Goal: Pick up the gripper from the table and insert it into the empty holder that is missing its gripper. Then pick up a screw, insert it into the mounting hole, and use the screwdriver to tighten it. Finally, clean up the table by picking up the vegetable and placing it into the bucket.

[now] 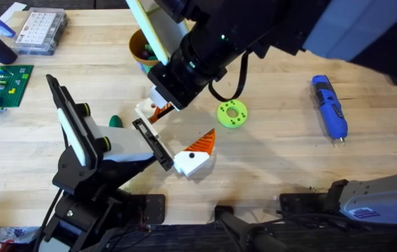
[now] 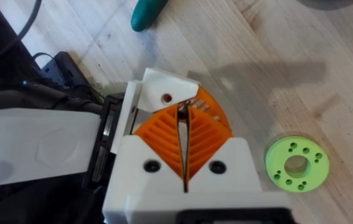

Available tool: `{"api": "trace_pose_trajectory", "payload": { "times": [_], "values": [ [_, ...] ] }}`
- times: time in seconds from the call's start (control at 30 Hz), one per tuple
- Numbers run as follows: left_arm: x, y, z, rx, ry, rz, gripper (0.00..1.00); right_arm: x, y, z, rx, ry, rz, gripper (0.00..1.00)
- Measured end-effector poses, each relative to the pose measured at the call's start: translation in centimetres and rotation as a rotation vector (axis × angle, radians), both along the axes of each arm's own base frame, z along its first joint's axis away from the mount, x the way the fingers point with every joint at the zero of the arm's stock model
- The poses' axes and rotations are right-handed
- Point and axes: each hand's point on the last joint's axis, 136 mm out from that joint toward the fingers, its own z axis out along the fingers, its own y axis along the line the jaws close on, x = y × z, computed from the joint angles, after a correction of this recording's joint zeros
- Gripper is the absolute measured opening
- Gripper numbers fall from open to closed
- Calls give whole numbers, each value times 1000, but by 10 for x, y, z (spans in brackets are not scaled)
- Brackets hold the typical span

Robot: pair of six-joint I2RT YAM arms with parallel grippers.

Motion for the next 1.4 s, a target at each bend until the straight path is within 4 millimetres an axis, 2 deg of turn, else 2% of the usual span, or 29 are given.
{"api": "trace_pose_trajectory", "payload": {
  "times": [0.17, 0.37, 0.7, 0.9, 1.23, 1.4],
  "values": [
    [0, 0, 0, 1, 1, 1, 990, -1, -2, -1, -8, 7, -2, 8],
    [0, 0, 0, 1, 1, 2, 990, 7, -8, 4, 5, -2, -26, 8],
    [0, 0, 0, 1, 1, 2, 990, 1, -23, 60, 133, -97, -35, 8],
    [0, 0, 0, 1, 1, 2, 990, 0, -25, 81, 191, -138, -38, 8],
    [0, 0, 0, 1, 1, 2, 990, -6, -20, 85, 226, -106, -27, 8],
    [0, 0, 0, 1, 1, 2, 990, -8, -17, 77, 217, -69, -27, 8]
  ]
}}
